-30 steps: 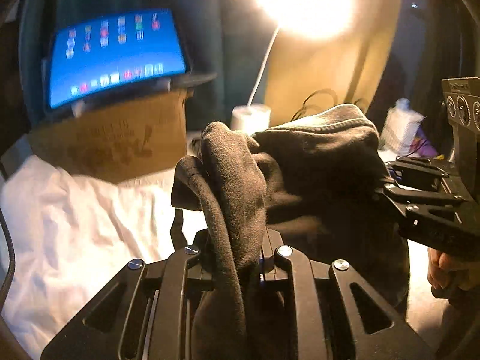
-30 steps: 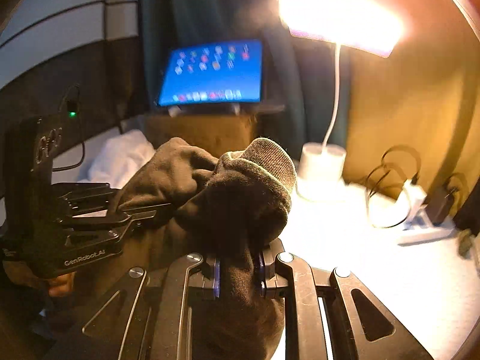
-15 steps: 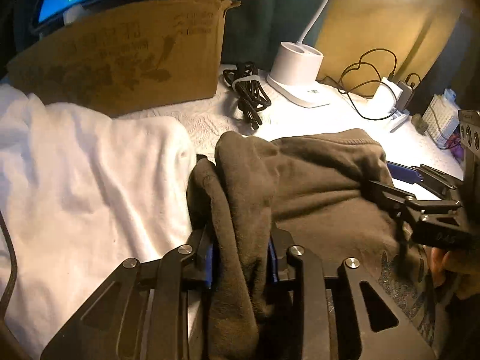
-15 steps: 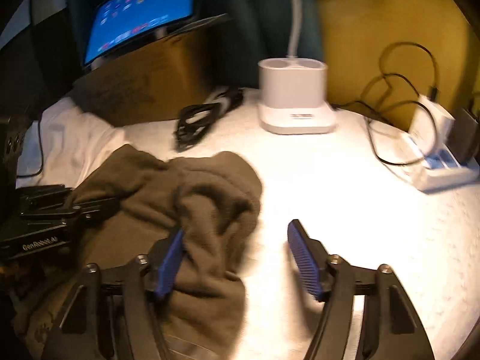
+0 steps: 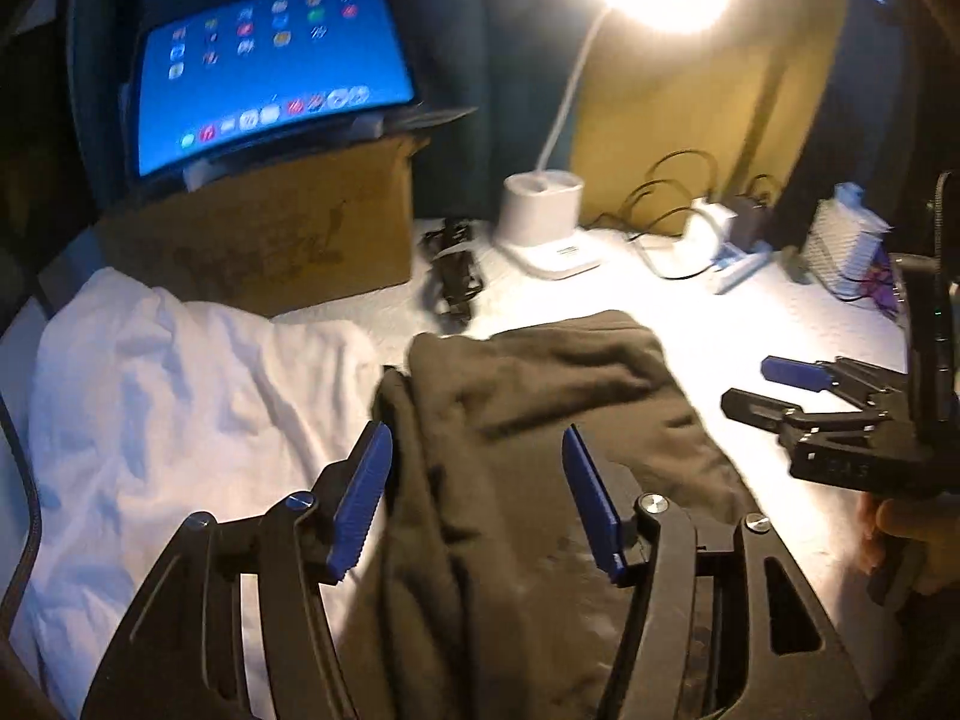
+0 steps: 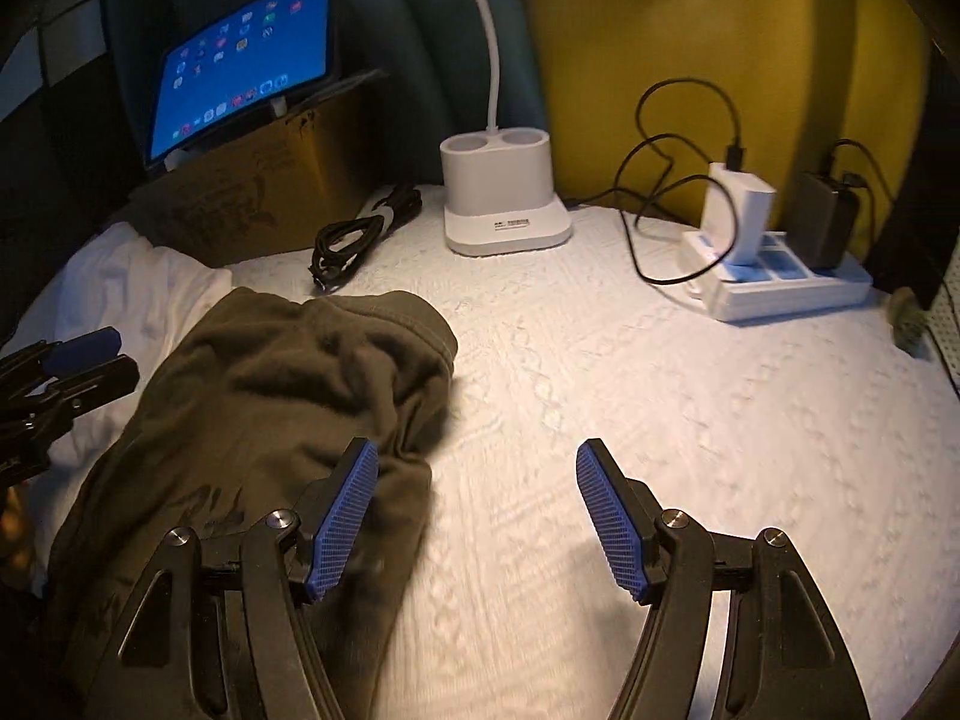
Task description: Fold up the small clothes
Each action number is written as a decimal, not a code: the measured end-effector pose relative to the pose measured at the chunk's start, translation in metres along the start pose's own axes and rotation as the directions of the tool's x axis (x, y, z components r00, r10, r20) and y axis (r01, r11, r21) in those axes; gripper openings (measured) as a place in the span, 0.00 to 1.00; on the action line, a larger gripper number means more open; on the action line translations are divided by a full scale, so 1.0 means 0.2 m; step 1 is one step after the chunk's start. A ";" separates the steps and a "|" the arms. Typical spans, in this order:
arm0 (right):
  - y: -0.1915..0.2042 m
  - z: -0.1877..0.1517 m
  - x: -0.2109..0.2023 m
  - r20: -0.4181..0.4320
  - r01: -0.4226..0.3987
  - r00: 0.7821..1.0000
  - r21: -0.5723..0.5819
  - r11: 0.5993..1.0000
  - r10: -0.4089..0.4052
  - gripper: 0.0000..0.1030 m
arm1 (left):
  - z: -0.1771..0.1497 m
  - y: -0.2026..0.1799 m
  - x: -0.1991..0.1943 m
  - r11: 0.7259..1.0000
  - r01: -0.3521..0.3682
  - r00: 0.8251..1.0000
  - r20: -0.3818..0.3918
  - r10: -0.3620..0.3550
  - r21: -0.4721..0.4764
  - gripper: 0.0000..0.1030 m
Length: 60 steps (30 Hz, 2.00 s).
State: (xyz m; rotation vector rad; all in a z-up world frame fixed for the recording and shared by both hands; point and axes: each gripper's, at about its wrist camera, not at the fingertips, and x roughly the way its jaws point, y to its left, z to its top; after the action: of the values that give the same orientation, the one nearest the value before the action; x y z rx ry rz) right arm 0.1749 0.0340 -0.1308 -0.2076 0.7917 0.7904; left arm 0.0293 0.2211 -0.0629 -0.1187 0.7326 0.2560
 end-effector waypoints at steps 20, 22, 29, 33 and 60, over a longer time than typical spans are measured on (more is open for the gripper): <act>-0.14 -0.25 -0.48 0.026 0.068 0.997 0.035 0.997 -0.069 0.69 | -0.10 -0.40 -0.22 0.998 0.064 0.997 0.035 -0.064 0.013 0.92; -0.17 -0.28 -0.53 0.033 0.079 0.996 0.040 0.996 -0.081 0.69 | -0.10 -0.45 -0.24 0.998 0.052 0.998 0.040 -0.053 0.022 0.93; -0.29 -0.37 -0.77 0.053 0.131 0.989 0.087 0.988 -0.135 0.72 | -0.10 -0.61 -0.28 0.998 0.052 0.997 0.054 -0.054 0.032 0.93; -0.34 -0.41 -0.91 0.078 0.182 0.979 0.087 0.979 -0.189 0.81 | -0.10 -0.73 -0.35 0.994 0.073 0.992 0.094 -0.081 0.083 0.93; -0.45 -0.38 -1.76 0.362 0.379 0.833 0.177 0.908 -0.418 0.86 | 0.11 -0.99 -0.82 0.975 0.184 0.908 0.359 -0.217 0.124 0.93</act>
State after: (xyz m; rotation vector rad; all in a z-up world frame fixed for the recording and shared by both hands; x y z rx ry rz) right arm 0.0413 -0.2587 0.0546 -0.1136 0.3798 0.3719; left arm -0.0212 0.0041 0.0675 -0.0593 0.3489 0.0443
